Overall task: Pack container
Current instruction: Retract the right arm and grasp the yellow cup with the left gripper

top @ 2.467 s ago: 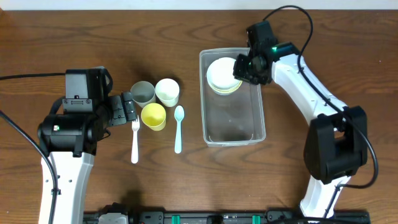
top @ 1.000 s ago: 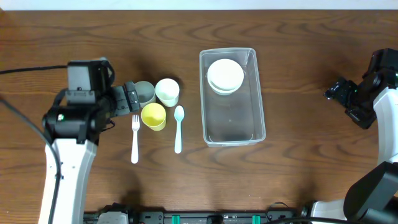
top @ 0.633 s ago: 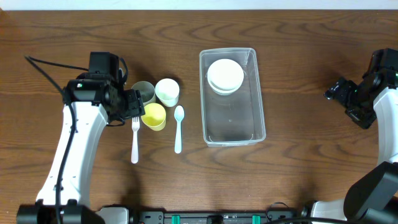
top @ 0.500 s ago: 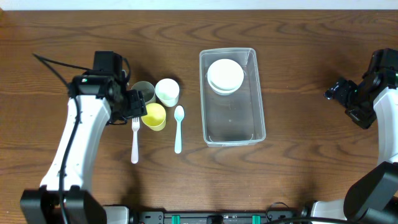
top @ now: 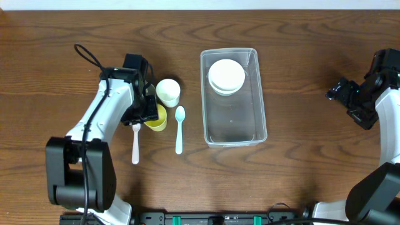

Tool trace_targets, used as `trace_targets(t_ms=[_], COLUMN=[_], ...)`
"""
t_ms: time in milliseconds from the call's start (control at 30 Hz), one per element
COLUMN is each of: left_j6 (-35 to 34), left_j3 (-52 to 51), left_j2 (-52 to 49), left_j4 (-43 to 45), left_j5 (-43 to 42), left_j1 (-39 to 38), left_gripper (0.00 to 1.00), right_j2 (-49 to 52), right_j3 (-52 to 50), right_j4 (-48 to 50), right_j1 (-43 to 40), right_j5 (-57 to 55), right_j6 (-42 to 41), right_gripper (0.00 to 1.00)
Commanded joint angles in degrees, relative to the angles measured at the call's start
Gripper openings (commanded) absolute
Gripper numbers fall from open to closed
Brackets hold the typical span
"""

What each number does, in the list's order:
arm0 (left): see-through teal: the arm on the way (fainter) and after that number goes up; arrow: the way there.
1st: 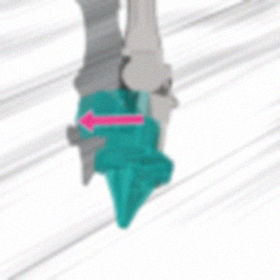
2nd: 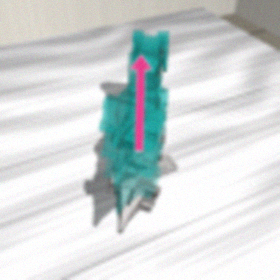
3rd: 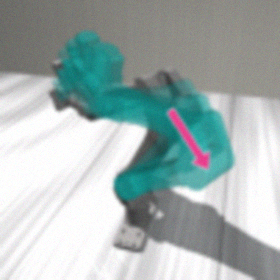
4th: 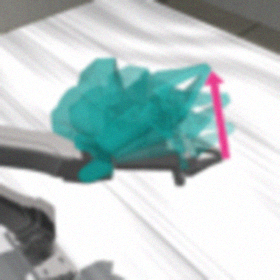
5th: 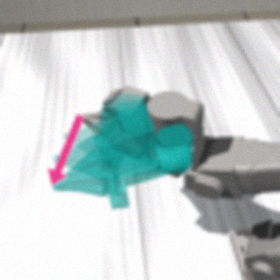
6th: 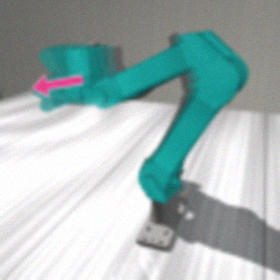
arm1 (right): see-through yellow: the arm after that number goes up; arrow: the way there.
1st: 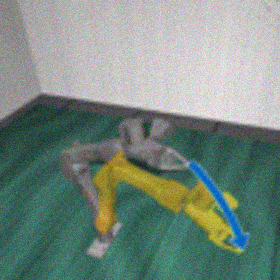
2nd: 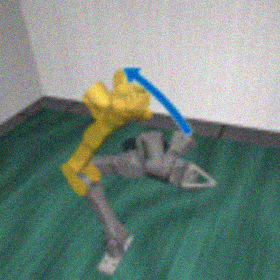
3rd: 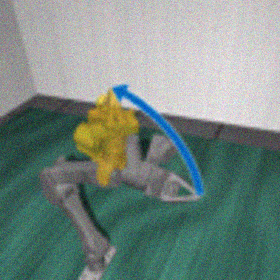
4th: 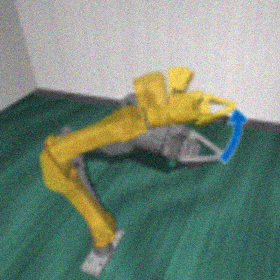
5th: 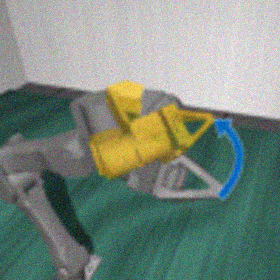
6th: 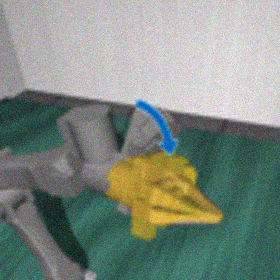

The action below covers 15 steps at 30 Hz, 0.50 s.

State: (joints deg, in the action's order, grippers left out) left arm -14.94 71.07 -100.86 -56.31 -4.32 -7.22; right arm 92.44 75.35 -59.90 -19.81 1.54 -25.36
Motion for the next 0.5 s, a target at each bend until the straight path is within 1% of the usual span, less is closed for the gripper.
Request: trace_targets(t_ms=[0, 133, 200, 233, 267, 367, 467], left_j6=[-0.20, -0.20, -0.20, -0.20, -0.20, -0.22, -0.17], left_j3=[0.52, 0.52, 0.55, 0.55, 0.55, 0.94, 2.97], left_j2=[-0.59, 0.81, 2.16, 3.17, 4.35, 8.48, 14.51], left_j4=[0.04, -0.26, -1.44, -2.43, -3.67, -7.30, -10.51], left_j5=[0.90, 0.87, 0.63, 0.17, -0.46, -2.97, -3.21], left_j1=[0.13, 0.13, 0.11, 0.11, 0.11, 0.11, 0.11], left_gripper=[0.25, 0.22, 0.19, 0.13, 0.06, 0.06, 0.06], right_j2=[-0.07, -0.07, -0.07, -0.07, -0.07, -0.07, -0.07], right_j3=[-0.04, -0.04, -0.04, -0.04, -0.04, -0.04, -0.04], right_j4=[0.15, 0.15, 0.15, 0.15, 0.13, 0.15, 0.15], right_j1=[-0.37, -0.37, -0.37, -0.37, -0.37, -0.37, -0.37], right_j5=[-0.02, -0.02, -0.02, -0.02, -0.02, -0.02, -0.02], right_j6=[0.59, 0.59, 0.59, 0.59, 0.59, 0.59, 0.57], right_gripper=[0.99, 0.99, 0.99, 0.99, 0.99, 0.99, 0.99])
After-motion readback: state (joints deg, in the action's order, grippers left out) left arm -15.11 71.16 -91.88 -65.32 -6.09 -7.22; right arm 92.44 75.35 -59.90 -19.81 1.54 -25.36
